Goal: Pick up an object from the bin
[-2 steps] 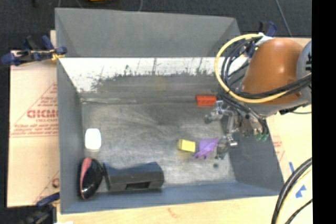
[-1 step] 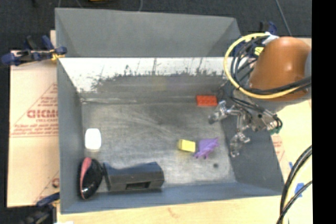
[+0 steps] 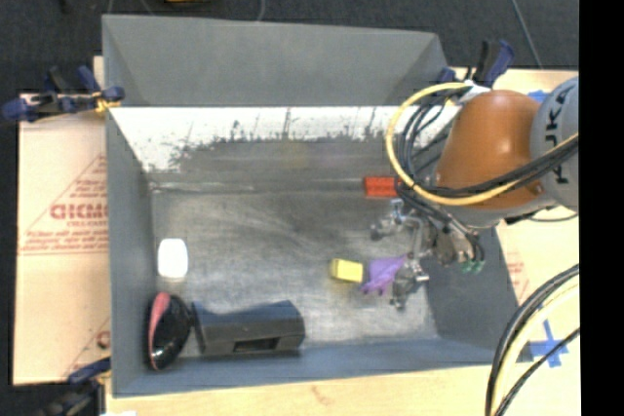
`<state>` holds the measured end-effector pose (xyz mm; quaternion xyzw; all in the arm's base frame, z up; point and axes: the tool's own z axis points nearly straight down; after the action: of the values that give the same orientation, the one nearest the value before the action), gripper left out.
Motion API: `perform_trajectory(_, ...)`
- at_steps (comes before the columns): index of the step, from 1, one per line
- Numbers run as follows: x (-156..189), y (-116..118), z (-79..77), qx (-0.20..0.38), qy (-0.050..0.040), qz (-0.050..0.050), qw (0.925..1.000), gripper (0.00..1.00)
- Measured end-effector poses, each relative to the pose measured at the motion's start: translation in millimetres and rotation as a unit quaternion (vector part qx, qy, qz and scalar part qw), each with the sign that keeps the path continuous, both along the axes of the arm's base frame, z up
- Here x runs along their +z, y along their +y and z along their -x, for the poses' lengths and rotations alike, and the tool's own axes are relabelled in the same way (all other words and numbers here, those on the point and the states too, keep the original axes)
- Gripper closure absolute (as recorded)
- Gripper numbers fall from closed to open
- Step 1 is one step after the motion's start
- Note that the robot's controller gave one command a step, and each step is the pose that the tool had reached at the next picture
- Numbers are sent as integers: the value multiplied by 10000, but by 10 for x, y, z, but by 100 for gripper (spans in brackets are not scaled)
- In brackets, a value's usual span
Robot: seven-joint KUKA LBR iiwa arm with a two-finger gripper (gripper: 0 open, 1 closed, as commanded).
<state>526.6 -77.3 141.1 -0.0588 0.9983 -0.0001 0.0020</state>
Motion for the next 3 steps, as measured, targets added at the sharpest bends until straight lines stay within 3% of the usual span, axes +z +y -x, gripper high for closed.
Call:
perform_trajectory(1,-239,-60,-109,-357,-2,5,9994,0)
perform_trajectory(2,-649,-339,-254,2212,-37,8,9752,100)
perform_trajectory(3,-649,-340,-254,2211,-38,8,9752,100)
